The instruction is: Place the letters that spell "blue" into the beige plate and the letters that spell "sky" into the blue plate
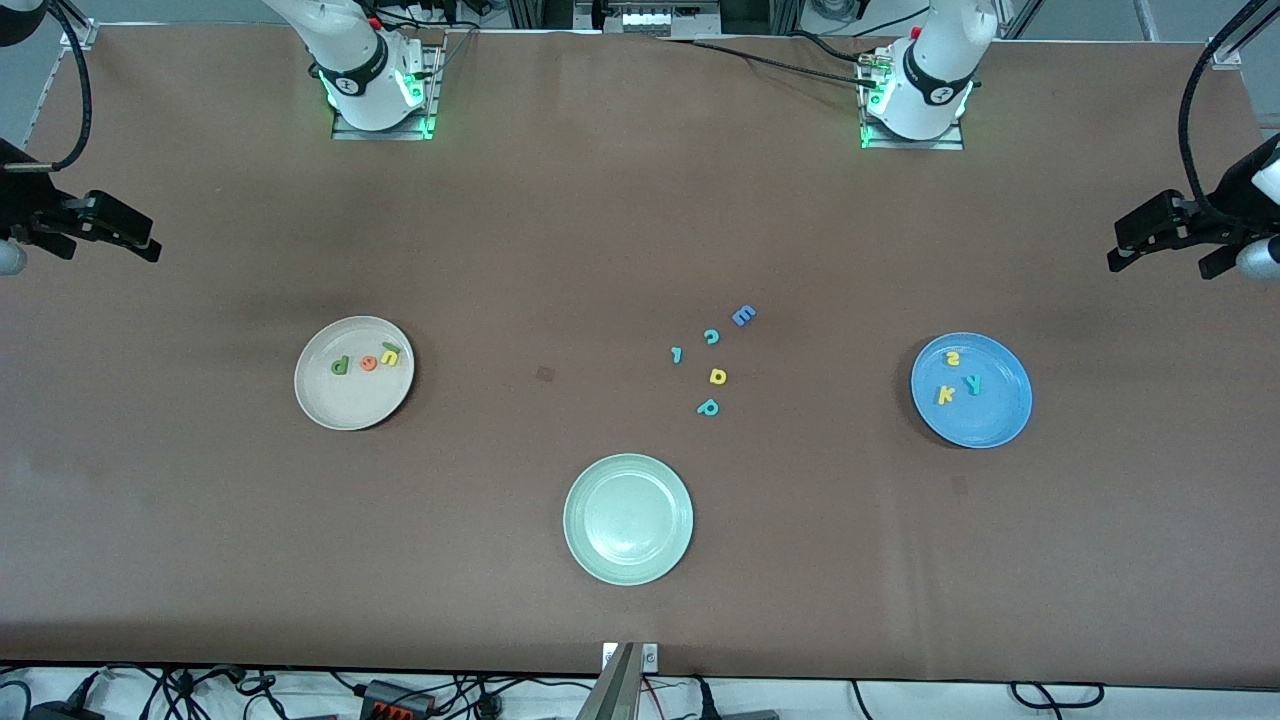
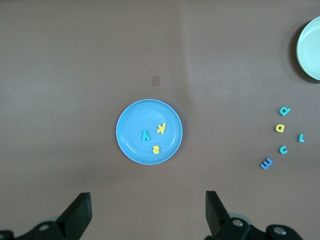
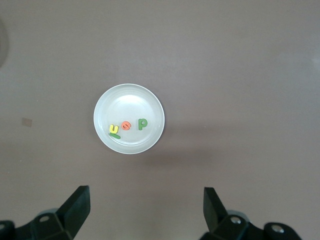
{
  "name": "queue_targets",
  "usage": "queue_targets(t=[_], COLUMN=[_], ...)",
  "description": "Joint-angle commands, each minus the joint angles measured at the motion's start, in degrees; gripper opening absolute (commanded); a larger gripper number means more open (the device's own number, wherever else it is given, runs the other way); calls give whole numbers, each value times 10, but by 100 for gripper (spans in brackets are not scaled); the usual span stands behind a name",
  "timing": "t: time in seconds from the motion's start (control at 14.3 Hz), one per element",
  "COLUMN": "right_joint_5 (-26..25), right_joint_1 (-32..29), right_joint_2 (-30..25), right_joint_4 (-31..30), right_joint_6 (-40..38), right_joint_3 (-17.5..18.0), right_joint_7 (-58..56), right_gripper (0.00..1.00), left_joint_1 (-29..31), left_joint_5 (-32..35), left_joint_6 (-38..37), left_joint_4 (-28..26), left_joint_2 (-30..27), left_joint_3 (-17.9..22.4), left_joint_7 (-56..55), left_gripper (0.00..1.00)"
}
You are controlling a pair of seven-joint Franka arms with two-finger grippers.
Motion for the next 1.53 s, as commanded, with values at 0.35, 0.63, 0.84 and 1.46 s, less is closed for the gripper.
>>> queue_targets(t=[0.35,0.63,0.84,1.46], right_joint_5=[-8,-8,-8,-8], right_joint_1=[-6,-6,-6,-7], right_joint_2=[-10,-5,-5,-5], right_joint_4=[-11,-11,-11,-11], right_joint_6=[0,14,14,10], right_joint_3=[5,5,5,4], right_joint_7=[-6,-4,-4,-6], right_gripper=[100,100,100,100], left_joint_1=[1,2,1,1], left_joint_5=[-11,-11,-11,-11], left_joint_6=[-12,-13,-12,-13], left_joint_4=[16,16,16,16], left_joint_2=[4,4,4,4], left_joint_3=[-2,-2,-2,-3], left_joint_7=[-5,-5,-5,-4], left_gripper=[100,100,100,100])
